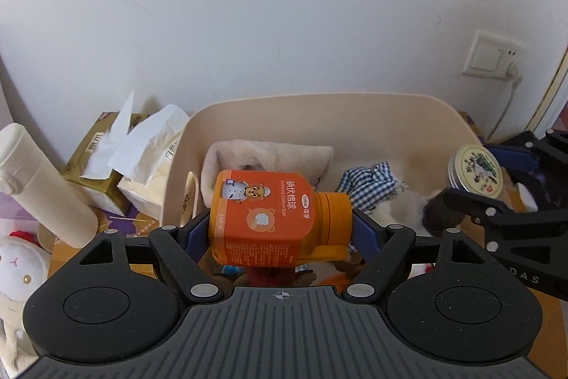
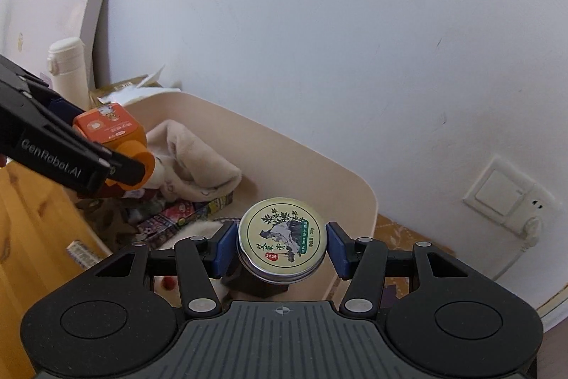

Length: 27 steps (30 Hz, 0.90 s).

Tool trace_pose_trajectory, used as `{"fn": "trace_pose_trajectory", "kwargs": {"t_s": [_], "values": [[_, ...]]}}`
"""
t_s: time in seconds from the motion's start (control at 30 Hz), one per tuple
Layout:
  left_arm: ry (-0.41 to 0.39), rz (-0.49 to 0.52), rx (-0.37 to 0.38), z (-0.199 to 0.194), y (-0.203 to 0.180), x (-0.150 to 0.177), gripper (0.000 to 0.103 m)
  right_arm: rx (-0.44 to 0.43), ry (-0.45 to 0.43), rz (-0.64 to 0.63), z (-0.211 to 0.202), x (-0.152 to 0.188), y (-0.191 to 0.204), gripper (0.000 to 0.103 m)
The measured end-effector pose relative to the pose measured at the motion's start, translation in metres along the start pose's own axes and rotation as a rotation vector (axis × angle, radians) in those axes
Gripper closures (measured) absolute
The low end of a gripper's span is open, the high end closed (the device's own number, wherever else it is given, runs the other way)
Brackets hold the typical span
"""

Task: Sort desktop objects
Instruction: 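Lift the orange bottle and round tin with both tools and carry them over the bin, then open both tools to drop the orange bottle and round tin into the bin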

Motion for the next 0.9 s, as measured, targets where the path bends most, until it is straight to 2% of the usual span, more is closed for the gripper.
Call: {"fn": "trace_pose_trajectory", "kwargs": {"t_s": [0.23,0.3,0.4,0.47,0.7,0.9], "values": [[0.019,0.019,-0.005,0.020,0.000,-0.004,0.022,-0.008,0.039,0.004,0.026,-0.002,0.005,0.051],[0.026,0.020,0.001,0.023,0.002,-0.007,0.022,-0.005,0.042,0.003,0.032,-0.003,0.008,0.043],[0.029,0.014,0.001,0.027,0.003,-0.010,0.022,-0.011,0.041,0.013,0.038,-0.008,0.010,0.042],[0.029,0.019,-0.004,0.028,0.002,-0.009,0.022,-0.005,0.035,0.025,0.036,-0.009,0.009,0.037],[0.031,0.066,-0.008,0.028,-0.001,-0.006,0.021,-0.030,0.020,0.146,0.021,-0.008,0.000,0.016],[0.009,0.058,-0.004,0.012,0.002,-0.007,0.020,0.005,0.010,0.141,0.006,-0.013,0.001,0.010]]}}
Point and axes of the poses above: each gripper's, at about its wrist camera, not at the fingertips, and z roughly the way its jaws point, y to its left, x to its underside, the point moved 2 cm from there along z, roughly the way its jaws point, and after that the axes turned 3 degrees about x, right-handed, at the moved point
